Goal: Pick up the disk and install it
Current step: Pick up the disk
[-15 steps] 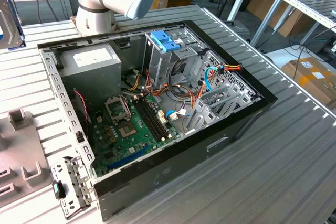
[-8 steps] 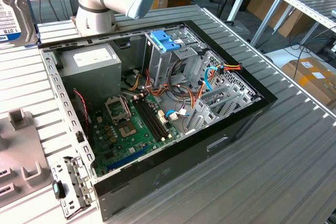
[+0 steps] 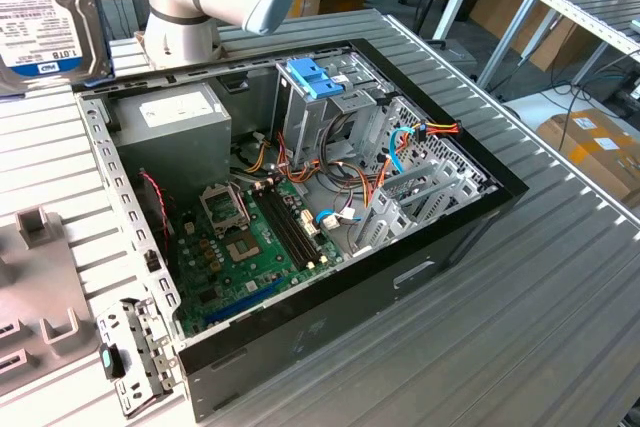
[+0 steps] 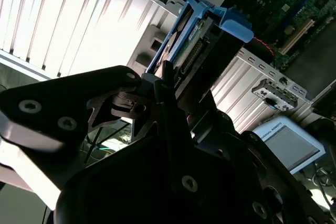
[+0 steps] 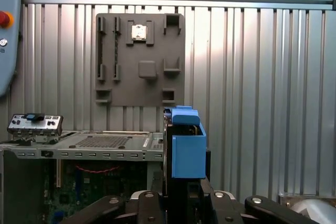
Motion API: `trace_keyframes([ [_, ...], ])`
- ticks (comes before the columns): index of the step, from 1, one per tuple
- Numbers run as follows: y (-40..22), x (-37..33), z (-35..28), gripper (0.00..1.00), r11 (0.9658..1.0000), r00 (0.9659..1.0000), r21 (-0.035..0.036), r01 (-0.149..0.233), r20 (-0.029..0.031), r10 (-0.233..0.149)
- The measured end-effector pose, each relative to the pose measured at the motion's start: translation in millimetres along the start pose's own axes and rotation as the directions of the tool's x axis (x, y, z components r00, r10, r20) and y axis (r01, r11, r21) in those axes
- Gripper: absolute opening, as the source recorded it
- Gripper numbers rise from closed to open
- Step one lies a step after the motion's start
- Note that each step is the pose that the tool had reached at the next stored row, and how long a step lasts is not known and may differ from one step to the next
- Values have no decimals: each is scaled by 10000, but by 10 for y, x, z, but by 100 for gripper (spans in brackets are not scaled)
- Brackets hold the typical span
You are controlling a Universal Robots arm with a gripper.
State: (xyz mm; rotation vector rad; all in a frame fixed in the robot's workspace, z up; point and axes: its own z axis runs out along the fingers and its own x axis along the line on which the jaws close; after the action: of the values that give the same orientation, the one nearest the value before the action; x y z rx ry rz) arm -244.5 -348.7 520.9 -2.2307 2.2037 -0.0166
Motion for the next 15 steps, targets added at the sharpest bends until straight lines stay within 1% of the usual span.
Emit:
trace_keyframes([
  [2, -62, 1, 1, 35, 10000, 10000, -1, -1, -1, 1],
  [4, -145, 2, 4, 35, 10000, 10000, -1, 0, 0, 0],
  [6, -186, 2, 5, 35, 10000, 10000, -1, 1, -1, -1],
  [11, -190, 2, 6, 35, 10000, 10000, 0, 0, 0, 0],
  [13, -232, 3, 6, 35, 10000, 10000, -1, 0, -1, 0],
  [15, -255, 3, 7, 35, 10000, 10000, 0, 0, 0, 0],
])
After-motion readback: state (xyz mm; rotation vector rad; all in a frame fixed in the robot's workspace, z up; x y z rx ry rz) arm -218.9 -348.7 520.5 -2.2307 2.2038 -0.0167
